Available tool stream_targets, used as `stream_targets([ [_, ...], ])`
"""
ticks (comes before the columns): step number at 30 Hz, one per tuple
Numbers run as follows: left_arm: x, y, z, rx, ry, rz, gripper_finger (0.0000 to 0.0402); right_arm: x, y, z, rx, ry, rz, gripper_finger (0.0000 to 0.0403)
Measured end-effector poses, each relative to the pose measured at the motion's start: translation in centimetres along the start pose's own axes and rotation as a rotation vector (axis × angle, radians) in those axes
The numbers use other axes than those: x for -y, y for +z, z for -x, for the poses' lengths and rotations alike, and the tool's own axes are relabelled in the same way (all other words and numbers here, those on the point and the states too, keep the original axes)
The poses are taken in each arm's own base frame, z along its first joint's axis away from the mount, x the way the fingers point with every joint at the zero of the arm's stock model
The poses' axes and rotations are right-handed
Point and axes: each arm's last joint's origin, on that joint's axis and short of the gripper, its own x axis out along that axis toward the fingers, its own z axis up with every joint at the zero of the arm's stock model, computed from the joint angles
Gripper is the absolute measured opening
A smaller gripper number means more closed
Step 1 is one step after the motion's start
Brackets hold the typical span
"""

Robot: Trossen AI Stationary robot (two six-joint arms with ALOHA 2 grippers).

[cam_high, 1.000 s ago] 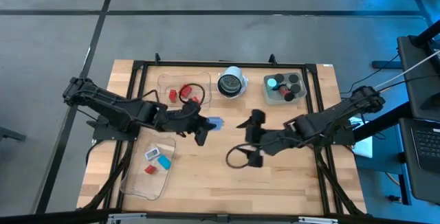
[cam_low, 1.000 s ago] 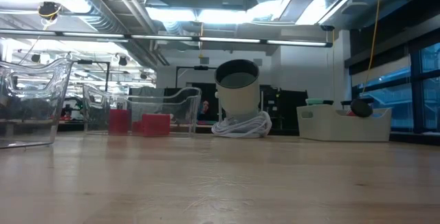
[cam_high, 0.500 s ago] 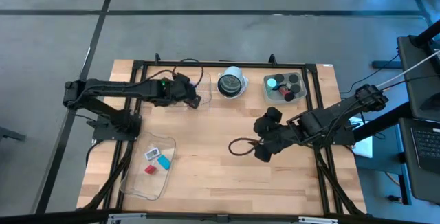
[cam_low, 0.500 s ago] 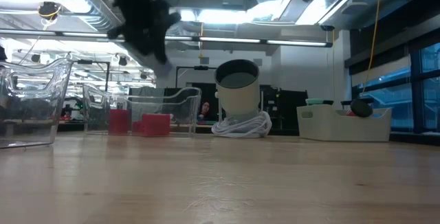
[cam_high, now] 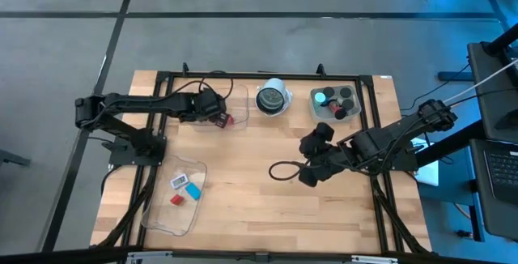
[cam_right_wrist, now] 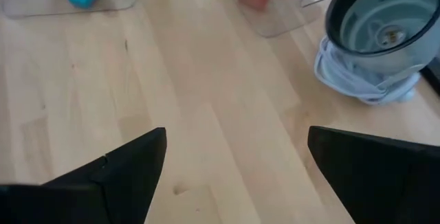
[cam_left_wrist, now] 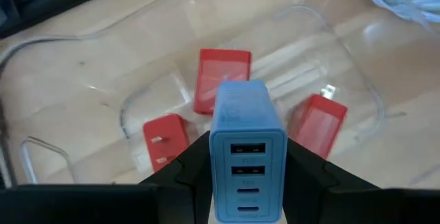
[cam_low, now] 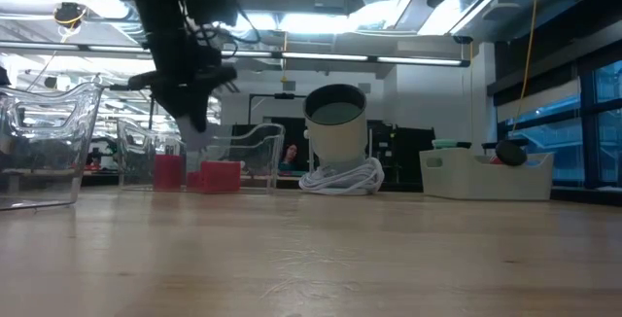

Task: Pick & Place Office items
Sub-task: Put the light blue charger adapter into the top transparent bin

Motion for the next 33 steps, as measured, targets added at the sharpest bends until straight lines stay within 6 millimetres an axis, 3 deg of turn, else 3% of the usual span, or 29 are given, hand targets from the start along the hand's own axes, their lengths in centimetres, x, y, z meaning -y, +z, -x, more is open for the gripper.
stream_targets([
  [8, -0.3, -0.4, -1.6, -0.008, -0.069, 0.019, 0.0121, 0.1, 0.0, 0.0, 0.018, -0.022, 0.010, 0.0358],
  [26, -0.5, -0.6, -2.5, -0.092, -0.112, 0.022, 0.0122, 0.1, 0.0, 0.0, 0.018, -0.022, 0.010, 0.0358],
  [33, -0.2, -0.9, -4.0, -0.141, -0.066, 0.005, 0.0122, 0.1, 0.1, 0.0, 0.018, -0.022, 0.010, 0.0358],
])
